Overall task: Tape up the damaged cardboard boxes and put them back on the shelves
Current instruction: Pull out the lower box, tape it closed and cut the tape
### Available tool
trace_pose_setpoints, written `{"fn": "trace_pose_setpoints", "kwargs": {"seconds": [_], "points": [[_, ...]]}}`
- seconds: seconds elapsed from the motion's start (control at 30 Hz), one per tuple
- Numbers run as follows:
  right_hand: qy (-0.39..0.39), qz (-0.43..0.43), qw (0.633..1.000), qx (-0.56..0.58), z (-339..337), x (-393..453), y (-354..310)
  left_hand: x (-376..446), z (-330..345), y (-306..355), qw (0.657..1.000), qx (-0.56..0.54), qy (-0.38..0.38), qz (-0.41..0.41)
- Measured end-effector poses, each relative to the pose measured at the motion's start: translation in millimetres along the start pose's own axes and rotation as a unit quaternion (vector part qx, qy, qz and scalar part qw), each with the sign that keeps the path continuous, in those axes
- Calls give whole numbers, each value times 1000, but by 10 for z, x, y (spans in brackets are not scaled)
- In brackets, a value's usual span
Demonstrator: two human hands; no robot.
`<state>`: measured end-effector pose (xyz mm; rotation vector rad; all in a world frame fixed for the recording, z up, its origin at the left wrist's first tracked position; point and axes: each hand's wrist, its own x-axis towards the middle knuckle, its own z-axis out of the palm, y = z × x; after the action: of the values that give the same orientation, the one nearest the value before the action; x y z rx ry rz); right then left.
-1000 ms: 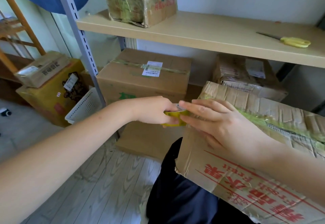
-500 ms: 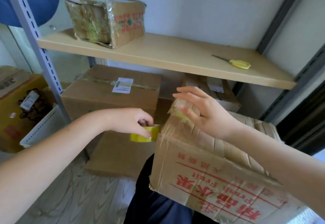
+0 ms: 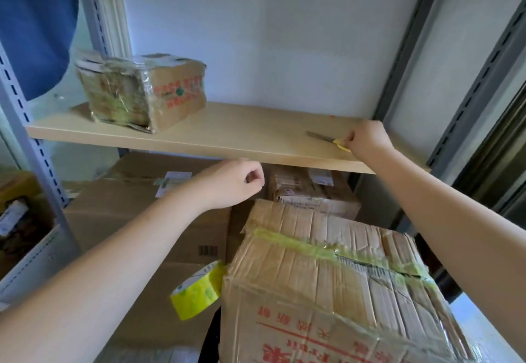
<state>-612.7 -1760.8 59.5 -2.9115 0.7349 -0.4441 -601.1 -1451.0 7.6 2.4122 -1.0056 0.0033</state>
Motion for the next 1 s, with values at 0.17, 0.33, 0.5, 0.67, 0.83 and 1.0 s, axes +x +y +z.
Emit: {"fn": "trace_pose_setpoints", "kwargs": {"seconds": [0.17,0.33,0.5,0.67,0.83,1.0], "points": [[-29,-42,988,-144,-210,27,-73,-301,71,-149,998,-42,39,-25],[86,-160,983,29,-339,-572,-383,-973,161,-314,981,-124,-30,-147],[-160,-279,901,291,126,-1656,-1062,-1383,312,-334,939,-146,-273,-152],[-288,-304,844,335,669,-1965,-1256,-1458,372,-383,928,-236,-258,-131],[-338,-280,808,393,789,-2021,-1144,-1470,285,-590,976,11,-180,-119],[-378,-327,831,246,372,-1803,-1093,-1467,100,-633,976,34,-206,-65]]}}
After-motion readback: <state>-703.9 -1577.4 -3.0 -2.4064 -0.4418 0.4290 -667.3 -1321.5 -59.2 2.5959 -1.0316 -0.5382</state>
